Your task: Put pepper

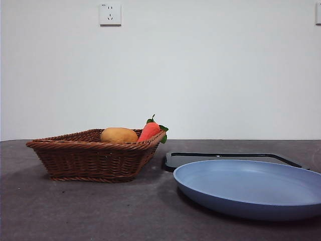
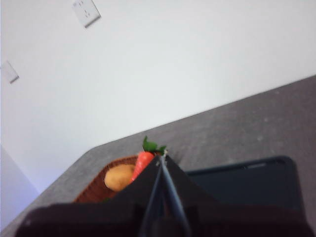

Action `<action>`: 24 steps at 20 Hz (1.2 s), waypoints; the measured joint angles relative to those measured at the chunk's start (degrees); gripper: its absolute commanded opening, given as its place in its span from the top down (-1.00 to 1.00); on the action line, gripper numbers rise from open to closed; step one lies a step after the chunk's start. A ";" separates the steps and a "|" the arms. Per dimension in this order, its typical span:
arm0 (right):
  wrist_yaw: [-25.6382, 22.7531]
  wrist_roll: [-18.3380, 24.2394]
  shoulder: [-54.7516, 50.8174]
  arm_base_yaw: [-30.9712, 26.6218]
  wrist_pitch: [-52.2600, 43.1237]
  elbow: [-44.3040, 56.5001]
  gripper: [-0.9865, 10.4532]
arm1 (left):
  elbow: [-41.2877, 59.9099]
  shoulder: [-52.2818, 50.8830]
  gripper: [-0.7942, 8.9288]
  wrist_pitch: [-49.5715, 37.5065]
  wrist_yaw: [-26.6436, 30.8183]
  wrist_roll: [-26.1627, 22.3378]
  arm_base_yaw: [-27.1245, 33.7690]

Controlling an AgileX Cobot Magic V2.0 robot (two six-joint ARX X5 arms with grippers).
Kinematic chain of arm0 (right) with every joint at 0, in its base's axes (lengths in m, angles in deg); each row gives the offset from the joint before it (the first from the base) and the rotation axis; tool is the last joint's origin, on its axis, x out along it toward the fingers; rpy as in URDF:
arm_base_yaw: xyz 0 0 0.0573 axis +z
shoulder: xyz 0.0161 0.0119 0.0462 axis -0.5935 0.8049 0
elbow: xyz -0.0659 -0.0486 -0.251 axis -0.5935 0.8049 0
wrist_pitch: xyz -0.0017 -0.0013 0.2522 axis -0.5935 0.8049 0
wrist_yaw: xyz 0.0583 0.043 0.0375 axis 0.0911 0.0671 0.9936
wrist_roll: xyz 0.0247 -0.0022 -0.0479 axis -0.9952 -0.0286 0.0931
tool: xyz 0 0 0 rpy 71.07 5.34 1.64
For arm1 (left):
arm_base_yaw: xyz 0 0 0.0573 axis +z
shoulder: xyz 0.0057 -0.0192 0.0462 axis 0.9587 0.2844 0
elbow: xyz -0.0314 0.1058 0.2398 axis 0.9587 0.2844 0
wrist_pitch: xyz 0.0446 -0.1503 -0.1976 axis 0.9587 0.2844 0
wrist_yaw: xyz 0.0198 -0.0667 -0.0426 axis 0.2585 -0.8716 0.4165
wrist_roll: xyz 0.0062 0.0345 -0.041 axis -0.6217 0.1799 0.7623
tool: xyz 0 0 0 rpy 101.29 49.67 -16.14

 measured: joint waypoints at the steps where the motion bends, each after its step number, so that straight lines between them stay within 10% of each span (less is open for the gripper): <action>1: 0.15 0.04 1.46 0.00 0.13 -1.40 0.82 | -1.60 0.57 0.82 1.40 -0.11 0.07 0.00; 24: 4.48 29.27 31.69 1.01 60.74 -43.95 0.81 | -32.89 32.68 0.82 31.93 -20.33 -16.79 -0.02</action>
